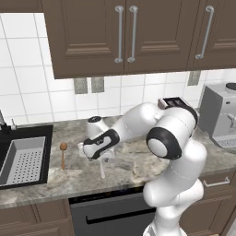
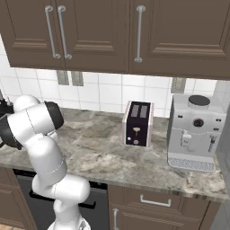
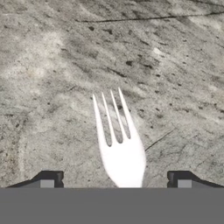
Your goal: Take the fork and place it on the left side of the plate. Then take the spoon and place it on the right side of the plate. Make sure they're directly next to the plate.
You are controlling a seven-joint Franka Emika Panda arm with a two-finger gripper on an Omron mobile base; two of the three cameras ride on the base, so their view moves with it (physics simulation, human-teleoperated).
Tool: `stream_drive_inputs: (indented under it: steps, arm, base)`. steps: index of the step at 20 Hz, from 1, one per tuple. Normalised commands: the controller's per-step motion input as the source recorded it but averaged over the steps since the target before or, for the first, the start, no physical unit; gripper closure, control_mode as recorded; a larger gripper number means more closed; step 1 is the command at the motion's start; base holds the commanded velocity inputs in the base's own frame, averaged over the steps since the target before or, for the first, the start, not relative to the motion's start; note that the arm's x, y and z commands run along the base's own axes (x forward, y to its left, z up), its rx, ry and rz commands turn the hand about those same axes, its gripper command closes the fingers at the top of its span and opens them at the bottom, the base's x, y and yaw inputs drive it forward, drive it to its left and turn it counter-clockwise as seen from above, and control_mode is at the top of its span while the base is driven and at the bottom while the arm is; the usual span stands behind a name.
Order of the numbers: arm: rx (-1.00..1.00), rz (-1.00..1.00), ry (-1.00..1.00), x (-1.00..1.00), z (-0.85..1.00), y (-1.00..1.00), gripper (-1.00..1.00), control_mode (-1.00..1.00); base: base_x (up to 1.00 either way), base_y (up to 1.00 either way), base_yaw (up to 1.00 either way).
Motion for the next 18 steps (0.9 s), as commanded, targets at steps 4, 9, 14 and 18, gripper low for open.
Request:
stream_drive_inputs:
  steps: [4, 9, 14, 18]
  arm:
    - [0.00, 0.00, 0.00, 0.00, -0.01, 0.11, -1.00, -1.00]
    - [0.00, 0.00, 0.00, -0.12, -0.14, 0.00, -1.00, -1.00]
    - [0.00, 0.00, 0.00, -0.42, -0.26, -0.03, -1.00, -1.00]
    - [0.00, 0.00, 0.00, -0.45, -0.27, -0.24, -1.00, -1.00]
  base:
    - [0.00, 0.00, 0.00]
    - [0.00, 0.00, 0.00]
    - [0.00, 0.00, 0.00]
    - [0.00, 0.00, 0.00]
